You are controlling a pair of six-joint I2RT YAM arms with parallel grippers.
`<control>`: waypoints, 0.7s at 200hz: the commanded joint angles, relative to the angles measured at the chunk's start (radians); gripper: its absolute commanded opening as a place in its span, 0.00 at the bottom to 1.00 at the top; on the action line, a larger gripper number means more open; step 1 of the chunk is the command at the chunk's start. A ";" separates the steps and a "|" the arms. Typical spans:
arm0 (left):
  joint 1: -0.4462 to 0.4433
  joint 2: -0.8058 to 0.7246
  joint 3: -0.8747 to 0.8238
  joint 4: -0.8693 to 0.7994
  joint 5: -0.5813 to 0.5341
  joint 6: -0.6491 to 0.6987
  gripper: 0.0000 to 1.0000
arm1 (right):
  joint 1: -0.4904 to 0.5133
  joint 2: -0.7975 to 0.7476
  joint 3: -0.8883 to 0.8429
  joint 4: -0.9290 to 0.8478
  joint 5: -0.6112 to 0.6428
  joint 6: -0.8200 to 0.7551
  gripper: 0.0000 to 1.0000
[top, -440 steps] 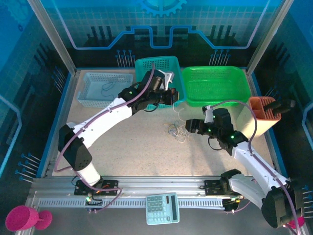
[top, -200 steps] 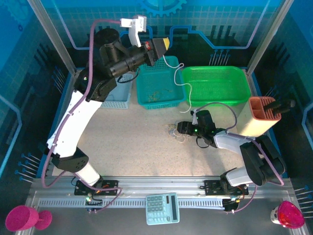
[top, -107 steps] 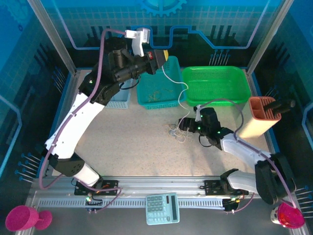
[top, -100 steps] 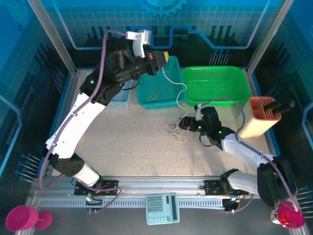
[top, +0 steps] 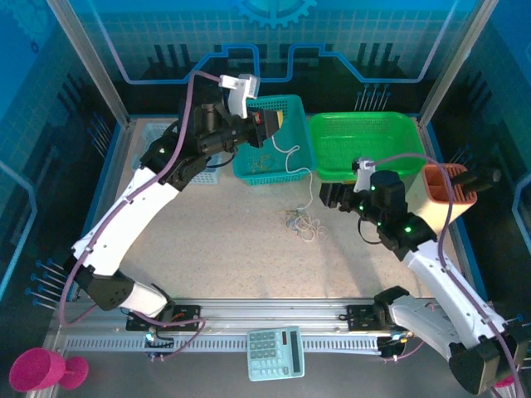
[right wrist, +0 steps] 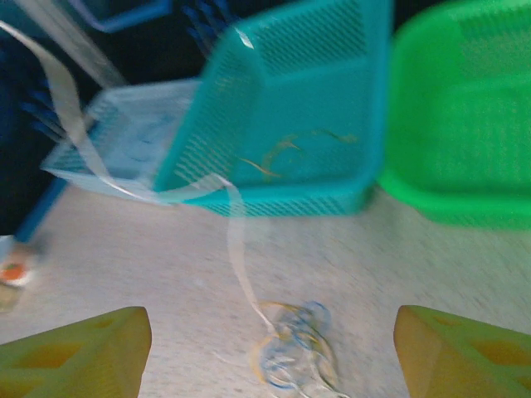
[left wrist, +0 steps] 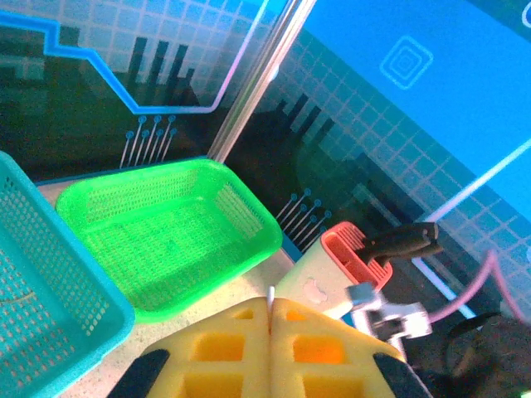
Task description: Untangle the cables
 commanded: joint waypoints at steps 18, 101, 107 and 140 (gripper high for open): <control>0.007 -0.015 -0.067 0.058 0.098 0.014 0.00 | 0.029 -0.012 0.151 0.018 -0.257 -0.098 0.77; 0.006 0.015 -0.123 0.156 0.236 -0.088 0.00 | 0.177 0.115 0.263 0.117 -0.313 -0.119 0.70; 0.006 0.017 -0.125 0.160 0.239 -0.094 0.00 | 0.187 0.127 0.269 0.124 -0.308 -0.120 0.70; -0.002 0.025 -0.131 0.176 0.249 -0.108 0.00 | 0.214 0.187 0.296 0.160 -0.286 -0.122 0.65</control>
